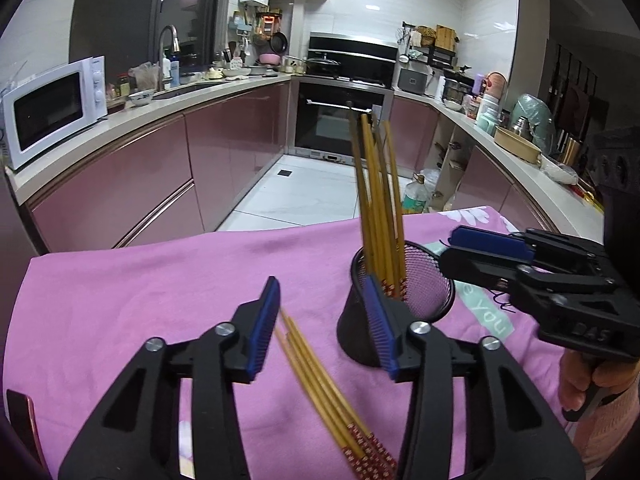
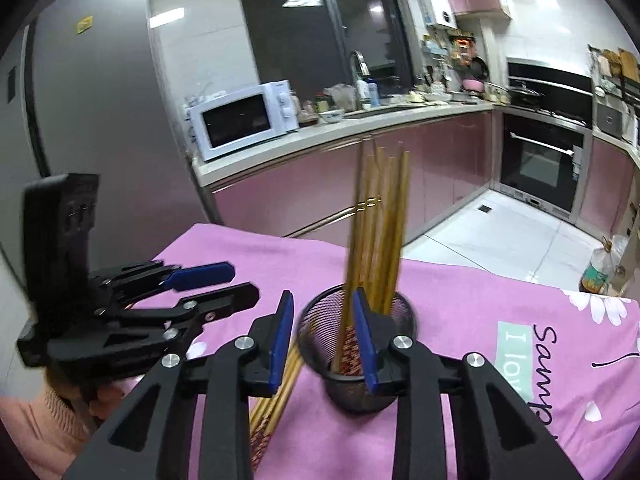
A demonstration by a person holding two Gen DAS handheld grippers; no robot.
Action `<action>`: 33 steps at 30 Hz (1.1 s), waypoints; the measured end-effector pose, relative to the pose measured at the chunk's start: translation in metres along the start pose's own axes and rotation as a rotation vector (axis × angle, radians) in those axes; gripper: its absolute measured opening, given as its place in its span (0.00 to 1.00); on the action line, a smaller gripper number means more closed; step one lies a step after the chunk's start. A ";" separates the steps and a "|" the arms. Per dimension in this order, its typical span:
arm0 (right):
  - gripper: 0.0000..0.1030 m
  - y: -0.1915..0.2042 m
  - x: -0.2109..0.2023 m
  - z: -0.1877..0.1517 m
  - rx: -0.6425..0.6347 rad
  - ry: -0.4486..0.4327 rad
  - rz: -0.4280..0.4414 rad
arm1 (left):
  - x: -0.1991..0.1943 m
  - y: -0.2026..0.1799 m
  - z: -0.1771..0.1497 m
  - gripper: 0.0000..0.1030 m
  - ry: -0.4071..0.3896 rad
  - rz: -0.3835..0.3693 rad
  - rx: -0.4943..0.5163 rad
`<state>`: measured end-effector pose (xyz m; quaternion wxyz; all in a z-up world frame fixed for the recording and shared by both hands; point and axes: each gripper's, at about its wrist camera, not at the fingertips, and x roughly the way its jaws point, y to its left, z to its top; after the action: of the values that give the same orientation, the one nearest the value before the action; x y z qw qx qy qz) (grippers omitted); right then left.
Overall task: Organize utensils
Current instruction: 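Move both grippers back over the chopstick pile beside the cup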
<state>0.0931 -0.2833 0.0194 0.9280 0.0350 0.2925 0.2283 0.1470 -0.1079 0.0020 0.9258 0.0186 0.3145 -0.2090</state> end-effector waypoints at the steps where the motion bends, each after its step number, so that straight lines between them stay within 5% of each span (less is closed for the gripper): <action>1: 0.29 0.004 -0.002 -0.002 -0.013 0.001 0.011 | -0.004 0.004 -0.003 0.44 -0.001 0.003 -0.004; 14: 0.30 0.021 0.028 -0.052 -0.008 0.157 0.096 | -0.008 0.035 -0.057 0.45 0.093 0.043 -0.061; 22: 0.30 0.022 0.061 -0.082 0.043 0.271 0.081 | 0.013 0.039 -0.091 0.45 0.194 0.043 -0.079; 33: 0.30 0.034 0.075 -0.091 0.026 0.310 0.043 | 0.025 0.030 -0.105 0.45 0.242 0.031 -0.077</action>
<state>0.0828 -0.2263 -0.0888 0.8661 0.0179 0.4341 0.2472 0.1166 -0.0728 -0.0997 0.8843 0.0130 0.4312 -0.1788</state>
